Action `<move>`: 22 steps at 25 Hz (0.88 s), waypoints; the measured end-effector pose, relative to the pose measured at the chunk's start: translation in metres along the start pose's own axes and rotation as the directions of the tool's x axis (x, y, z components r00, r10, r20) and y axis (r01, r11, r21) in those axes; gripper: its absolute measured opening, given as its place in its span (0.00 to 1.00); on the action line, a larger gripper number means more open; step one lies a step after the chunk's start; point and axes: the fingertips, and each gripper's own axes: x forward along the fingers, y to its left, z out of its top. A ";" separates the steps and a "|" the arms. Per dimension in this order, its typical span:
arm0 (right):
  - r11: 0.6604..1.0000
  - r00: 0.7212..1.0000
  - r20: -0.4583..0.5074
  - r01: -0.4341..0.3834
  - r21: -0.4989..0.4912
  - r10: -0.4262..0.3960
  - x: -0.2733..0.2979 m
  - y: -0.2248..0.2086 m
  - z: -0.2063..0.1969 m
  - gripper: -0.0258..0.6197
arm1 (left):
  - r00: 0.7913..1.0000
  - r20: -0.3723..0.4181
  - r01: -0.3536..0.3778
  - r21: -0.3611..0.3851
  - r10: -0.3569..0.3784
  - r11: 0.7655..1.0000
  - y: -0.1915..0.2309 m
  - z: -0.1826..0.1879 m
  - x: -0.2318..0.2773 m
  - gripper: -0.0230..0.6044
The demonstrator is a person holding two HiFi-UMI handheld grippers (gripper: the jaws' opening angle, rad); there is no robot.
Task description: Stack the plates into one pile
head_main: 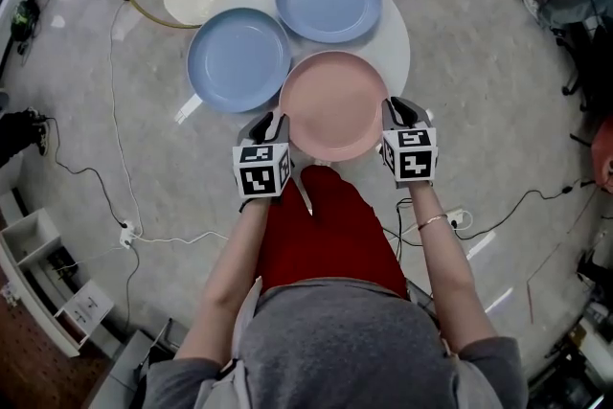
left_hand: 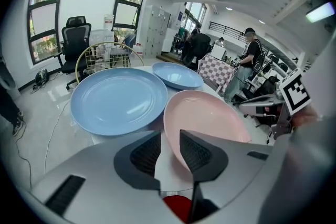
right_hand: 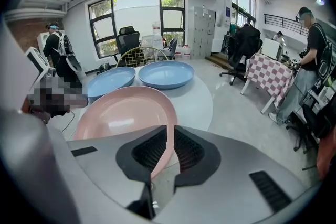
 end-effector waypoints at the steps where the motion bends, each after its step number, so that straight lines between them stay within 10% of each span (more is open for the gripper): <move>1: 1.000 1.000 -0.006 0.005 -0.008 -0.005 0.002 -0.001 -0.001 0.09 | 1.000 -0.003 -0.002 -0.008 0.002 1.000 0.001 -0.002 0.001 0.23; 22: 0.999 0.990 -0.142 -0.028 -0.016 0.025 0.037 -0.003 -0.021 0.21 | 0.998 -0.059 -0.032 -0.123 0.024 0.992 0.010 -0.015 0.027 0.26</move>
